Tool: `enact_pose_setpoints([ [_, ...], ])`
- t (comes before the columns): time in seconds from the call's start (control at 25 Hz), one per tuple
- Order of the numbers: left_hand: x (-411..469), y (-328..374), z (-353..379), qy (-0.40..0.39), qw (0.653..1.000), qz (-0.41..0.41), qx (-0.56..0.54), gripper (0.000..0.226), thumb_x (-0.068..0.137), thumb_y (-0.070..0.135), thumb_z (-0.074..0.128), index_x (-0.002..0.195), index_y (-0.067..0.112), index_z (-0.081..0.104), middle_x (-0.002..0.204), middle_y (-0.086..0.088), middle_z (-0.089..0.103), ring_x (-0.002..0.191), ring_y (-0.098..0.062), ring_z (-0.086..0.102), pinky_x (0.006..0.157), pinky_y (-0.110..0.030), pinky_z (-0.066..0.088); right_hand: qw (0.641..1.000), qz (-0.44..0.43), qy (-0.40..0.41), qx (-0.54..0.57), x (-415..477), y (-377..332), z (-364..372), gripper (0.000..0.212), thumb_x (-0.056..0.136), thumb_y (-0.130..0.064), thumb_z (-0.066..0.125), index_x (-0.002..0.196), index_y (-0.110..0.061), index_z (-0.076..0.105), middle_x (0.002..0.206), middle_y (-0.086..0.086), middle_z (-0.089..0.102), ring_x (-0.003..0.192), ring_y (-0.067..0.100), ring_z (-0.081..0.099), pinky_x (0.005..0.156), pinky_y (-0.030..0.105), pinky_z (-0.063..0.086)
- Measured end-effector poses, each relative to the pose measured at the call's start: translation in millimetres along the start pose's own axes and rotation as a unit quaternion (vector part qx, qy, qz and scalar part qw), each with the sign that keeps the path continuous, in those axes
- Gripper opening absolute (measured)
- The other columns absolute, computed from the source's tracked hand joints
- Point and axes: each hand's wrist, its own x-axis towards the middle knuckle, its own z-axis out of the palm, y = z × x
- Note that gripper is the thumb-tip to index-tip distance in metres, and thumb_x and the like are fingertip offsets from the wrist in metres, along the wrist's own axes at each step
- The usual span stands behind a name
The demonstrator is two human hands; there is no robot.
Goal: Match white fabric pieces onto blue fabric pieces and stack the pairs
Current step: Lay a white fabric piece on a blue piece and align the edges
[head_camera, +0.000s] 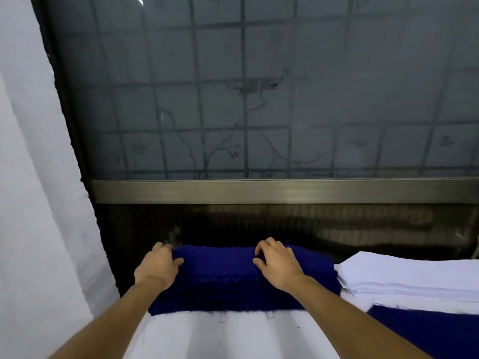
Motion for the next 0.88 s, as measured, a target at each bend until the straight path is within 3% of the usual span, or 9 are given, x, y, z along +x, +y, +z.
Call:
enact_pose_setpoints([
  [0.08, 2.3, 1.0, -0.5, 0.038, 0.999, 0.001, -0.024, 0.033, 0.096, 0.038, 0.065, 0.126, 0.025, 0.061, 0.123, 0.000, 0.056, 0.099, -0.015, 0.060, 0.084, -0.034, 0.056, 1.000, -0.013, -0.005, 0.010, 2.6, -0.1, 5.0, 0.023, 0.102, -0.034, 0.053, 0.124, -0.031, 0.053, 0.129, -0.012, 0.049, 0.121, 0.011, 0.047, 0.110, 0.034, 0.033],
  [0.16, 2.8, 0.2, -0.7, 0.087, 0.996, 0.009, -0.023, 0.012, 0.091, 0.037, 0.072, 0.097, 0.032, 0.062, 0.101, 0.006, 0.062, 0.084, -0.010, 0.059, 0.069, -0.030, 0.055, 1.000, -0.016, -0.009, 0.016, 4.3, 0.2, 7.7, 0.027, 0.101, -0.032, 0.054, 0.129, -0.032, 0.052, 0.133, -0.013, 0.049, 0.125, 0.009, 0.045, 0.113, 0.034, 0.030],
  [0.28, 4.1, -3.0, -2.0, 0.141, 0.989, 0.029, 0.030, 0.025, 0.090, 0.038, 0.072, 0.076, 0.032, 0.053, 0.077, 0.011, 0.059, 0.075, -0.009, 0.055, 0.060, -0.027, 0.044, 1.000, -0.010, -0.015, 0.023, 5.4, -0.3, 8.6, 0.030, 0.101, -0.030, 0.055, 0.130, -0.034, 0.051, 0.135, -0.014, 0.048, 0.127, 0.008, 0.044, 0.114, 0.035, 0.026],
  [0.4, 6.1, -3.9, -4.2, 0.153, 0.980, 0.069, 0.107, 0.022, 0.096, 0.043, 0.063, 0.079, 0.035, 0.051, 0.080, 0.014, 0.055, 0.087, -0.011, 0.052, 0.075, -0.030, 0.041, 0.999, -0.003, -0.020, 0.026, 5.9, -2.6, 7.9, 0.030, 0.100, -0.028, 0.055, 0.129, -0.035, 0.051, 0.134, -0.014, 0.048, 0.128, 0.009, 0.043, 0.114, 0.037, 0.026],
  [0.56, 7.3, -6.7, -8.7, 0.143, 0.979, 0.084, 0.121, 0.012, 0.101, 0.040, 0.054, 0.097, 0.039, 0.065, 0.097, 0.013, 0.067, 0.101, -0.012, 0.055, 0.090, -0.034, 0.041, 0.999, 0.000, -0.023, 0.025, 6.1, -11.7, 7.9, 0.034, 0.100, -0.019, 0.053, 0.130, -0.035, 0.051, 0.135, -0.014, 0.048, 0.128, 0.010, 0.042, 0.115, 0.039, 0.025],
  [0.64, 8.5, -9.1, -10.5, 0.133, 0.980, 0.095, 0.114, 0.003, 0.099, 0.040, 0.058, 0.097, 0.042, 0.060, 0.100, 0.014, 0.064, 0.100, -0.010, 0.055, 0.091, -0.032, 0.042, 0.999, -0.002, -0.026, 0.021, 5.1, -15.6, 9.1, 0.037, 0.099, -0.016, 0.051, 0.130, -0.036, 0.051, 0.135, -0.014, 0.048, 0.128, 0.010, 0.042, 0.114, 0.039, 0.025],
  [0.88, 10.8, -2.5, -5.1, 0.068, 0.993, 0.093, 0.011, 0.014, 0.092, 0.035, 0.070, 0.091, 0.033, 0.057, 0.093, 0.014, 0.055, 0.083, -0.005, 0.055, 0.080, -0.031, 0.055, 0.998, 0.032, -0.028, 0.047, 6.9, -15.4, 8.9, 0.038, 0.098, -0.018, 0.051, 0.131, -0.038, 0.051, 0.136, -0.017, 0.050, 0.131, 0.010, 0.040, 0.113, 0.044, 0.026],
])
